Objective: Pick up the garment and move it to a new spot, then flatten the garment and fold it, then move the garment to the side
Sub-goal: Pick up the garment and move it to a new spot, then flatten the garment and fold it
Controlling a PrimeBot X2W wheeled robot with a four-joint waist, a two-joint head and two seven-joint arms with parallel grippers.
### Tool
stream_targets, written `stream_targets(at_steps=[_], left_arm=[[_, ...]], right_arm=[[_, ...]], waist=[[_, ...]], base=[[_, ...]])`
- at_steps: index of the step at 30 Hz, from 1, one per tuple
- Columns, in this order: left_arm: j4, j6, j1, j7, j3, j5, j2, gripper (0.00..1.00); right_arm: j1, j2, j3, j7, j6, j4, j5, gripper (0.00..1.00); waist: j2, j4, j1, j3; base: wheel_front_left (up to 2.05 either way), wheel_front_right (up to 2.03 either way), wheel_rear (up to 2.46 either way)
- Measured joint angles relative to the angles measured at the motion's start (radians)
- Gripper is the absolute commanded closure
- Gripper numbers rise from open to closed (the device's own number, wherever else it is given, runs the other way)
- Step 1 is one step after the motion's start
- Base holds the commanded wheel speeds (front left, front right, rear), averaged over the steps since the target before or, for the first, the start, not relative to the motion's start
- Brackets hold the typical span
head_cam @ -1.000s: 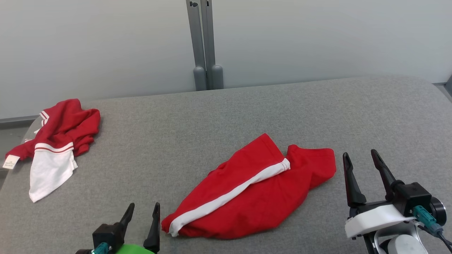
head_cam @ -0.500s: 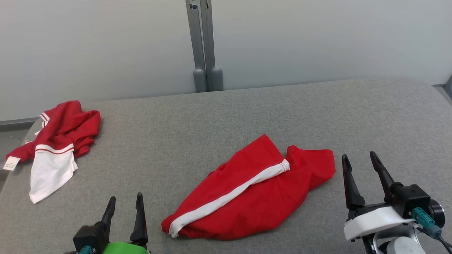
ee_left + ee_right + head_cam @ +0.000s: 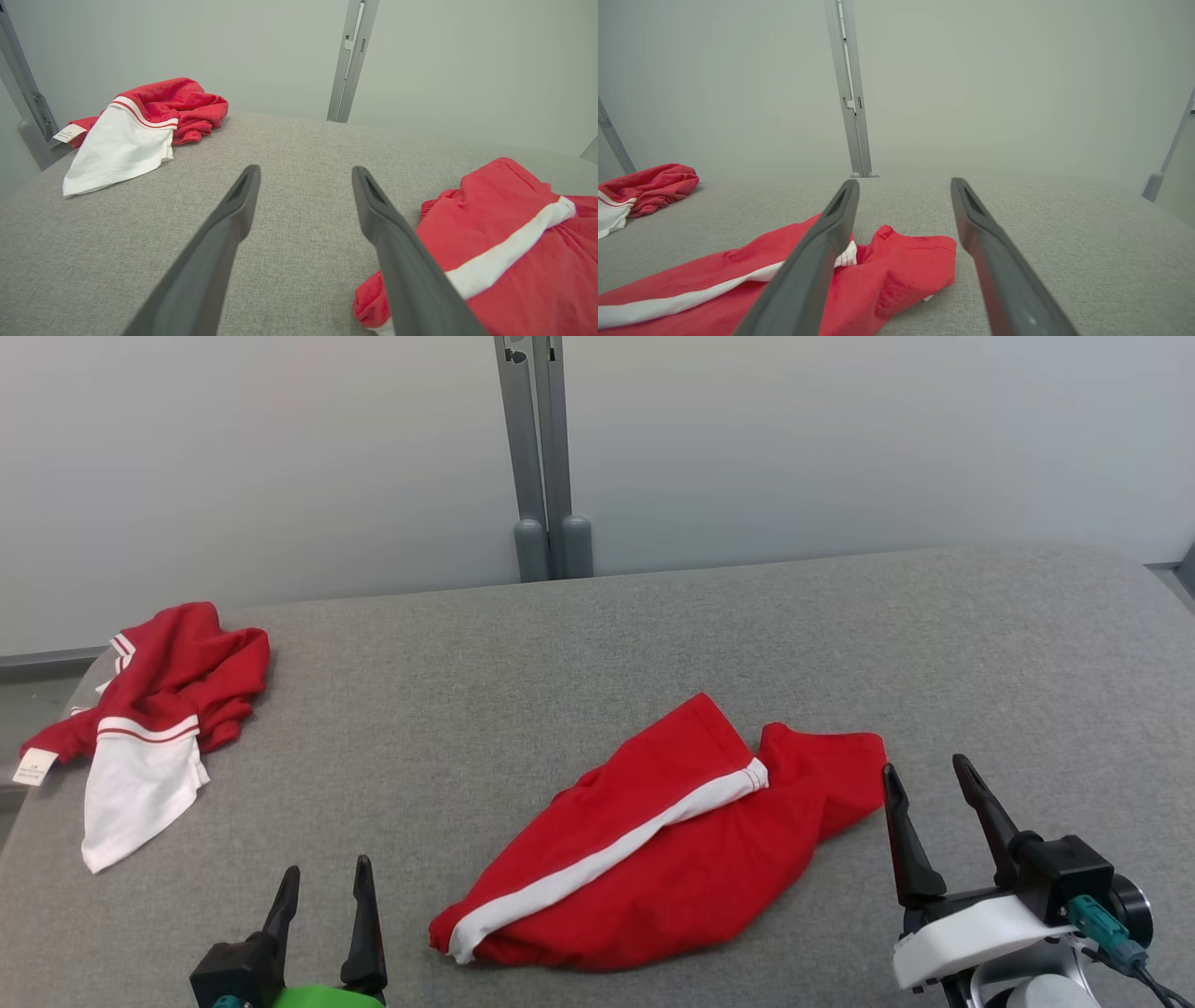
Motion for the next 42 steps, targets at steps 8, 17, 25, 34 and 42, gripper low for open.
stream_targets(at_steps=[8, 17, 25, 34, 42], left_arm=[[-0.005, 0.010, 0.000, 0.000, -0.011, -0.002, 0.000, 0.00], [-0.019, 0.010, -0.006, 0.000, -0.041, -0.002, -0.001, 0.00], [-0.034, 0.013, -0.017, 0.000, -0.068, -0.004, -0.001, 0.00], [-0.038, 0.018, -0.028, 0.000, -0.080, -0.005, -0.002, 0.00], [-0.039, 0.026, -0.033, 0.000, -0.080, -0.014, -0.002, 0.00]], right_arm=[[-0.001, 0.000, 0.005, 0.000, 0.000, 0.022, -0.001, 0.00], [-0.077, 0.000, 0.038, 0.000, 0.000, 0.175, -0.020, 0.00], [-0.261, 0.000, 0.084, 0.077, 0.000, 0.426, -0.012, 0.00], [-0.412, -0.029, 0.093, 0.185, 0.000, 0.627, 0.051, 0.00], [-0.477, -0.043, 0.151, 0.255, 0.000, 0.720, 0.140, 0.61]], waist=[[0.0000, 0.006, 0.0000, 0.004], [0.0000, 0.037, 0.0000, 0.024], [0.0000, 0.093, 0.0000, 0.049], [0.0000, 0.166, 0.0000, 0.085], [0.0000, 0.200, 0.0000, 0.113]], base=[[0.00, 0.00, 0.00], [0.00, 0.00, 0.00], [0.00, 0.00, 0.00], [0.00, 0.00, 0.00], [0.00, 0.00, 0.00]])
